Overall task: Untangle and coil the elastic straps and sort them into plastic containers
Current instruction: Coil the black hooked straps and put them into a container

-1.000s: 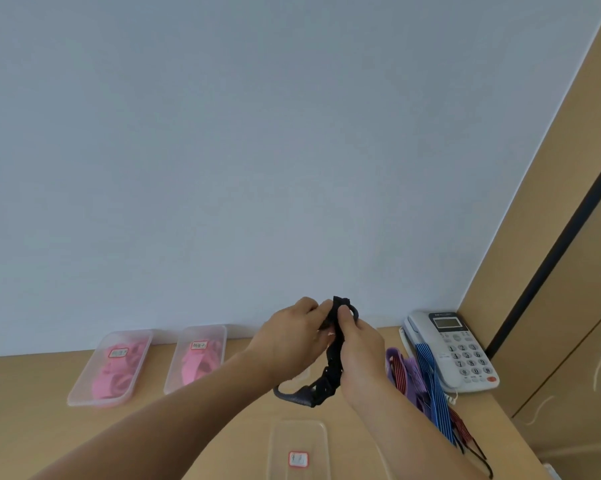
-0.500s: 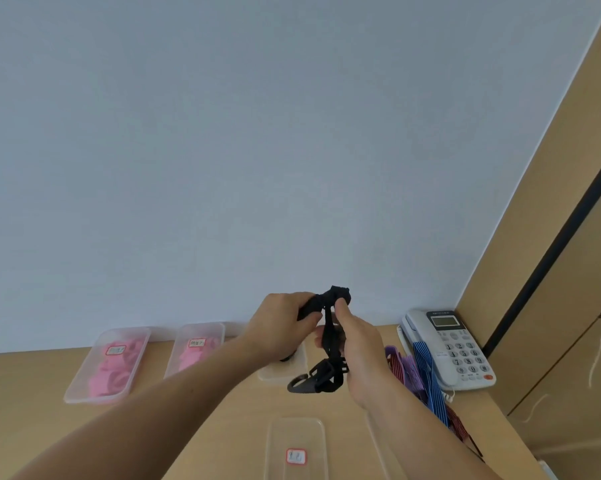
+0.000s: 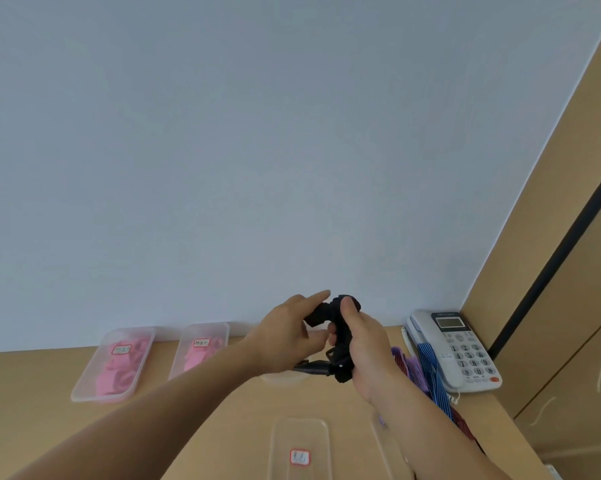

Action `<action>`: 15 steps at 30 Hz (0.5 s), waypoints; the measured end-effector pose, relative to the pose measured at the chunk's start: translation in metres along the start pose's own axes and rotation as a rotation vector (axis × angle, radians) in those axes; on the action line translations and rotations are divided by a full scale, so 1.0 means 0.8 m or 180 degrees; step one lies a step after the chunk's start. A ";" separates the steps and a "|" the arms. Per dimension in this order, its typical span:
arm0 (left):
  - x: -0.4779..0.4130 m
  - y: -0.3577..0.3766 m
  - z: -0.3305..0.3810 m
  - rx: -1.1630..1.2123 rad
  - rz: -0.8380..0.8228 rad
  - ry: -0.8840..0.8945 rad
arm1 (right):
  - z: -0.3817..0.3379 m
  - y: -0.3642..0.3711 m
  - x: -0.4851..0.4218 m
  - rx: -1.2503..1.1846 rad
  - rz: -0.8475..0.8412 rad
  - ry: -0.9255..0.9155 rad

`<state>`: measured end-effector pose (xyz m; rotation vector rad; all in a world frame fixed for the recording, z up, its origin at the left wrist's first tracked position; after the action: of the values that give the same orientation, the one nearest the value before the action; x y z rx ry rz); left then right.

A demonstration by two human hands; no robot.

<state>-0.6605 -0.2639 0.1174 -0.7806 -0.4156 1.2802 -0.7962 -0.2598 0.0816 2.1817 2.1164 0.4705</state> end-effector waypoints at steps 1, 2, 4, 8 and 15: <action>0.000 0.006 -0.007 0.0770 -0.0538 -0.0500 | -0.003 -0.002 -0.002 0.0040 -0.0054 -0.0088; 0.001 0.008 -0.008 0.1361 -0.0851 -0.0816 | -0.006 -0.002 -0.002 0.0085 -0.0128 -0.0183; 0.002 0.006 -0.007 0.1976 -0.1226 -0.1046 | -0.009 0.000 -0.001 0.0216 -0.0299 -0.0382; 0.003 0.001 -0.005 0.2171 -0.1293 -0.0853 | -0.007 0.000 0.004 0.0243 -0.0472 -0.0468; -0.004 -0.015 -0.009 0.0550 -0.0189 -0.0357 | 0.011 -0.009 -0.002 0.0432 -0.0194 0.0055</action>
<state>-0.6486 -0.2700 0.1215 -0.5490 -0.4092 1.2894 -0.8007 -0.2593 0.0715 2.1812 2.2797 0.3522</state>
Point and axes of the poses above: each hand's wrist, its own x-axis away from the middle knuckle, its own y-axis out of the palm, z = x × y, the point moved 6 cm from there along -x, towards the middle knuckle, and after that the axes turned 5 degrees about -y, right-handed, at the moved point
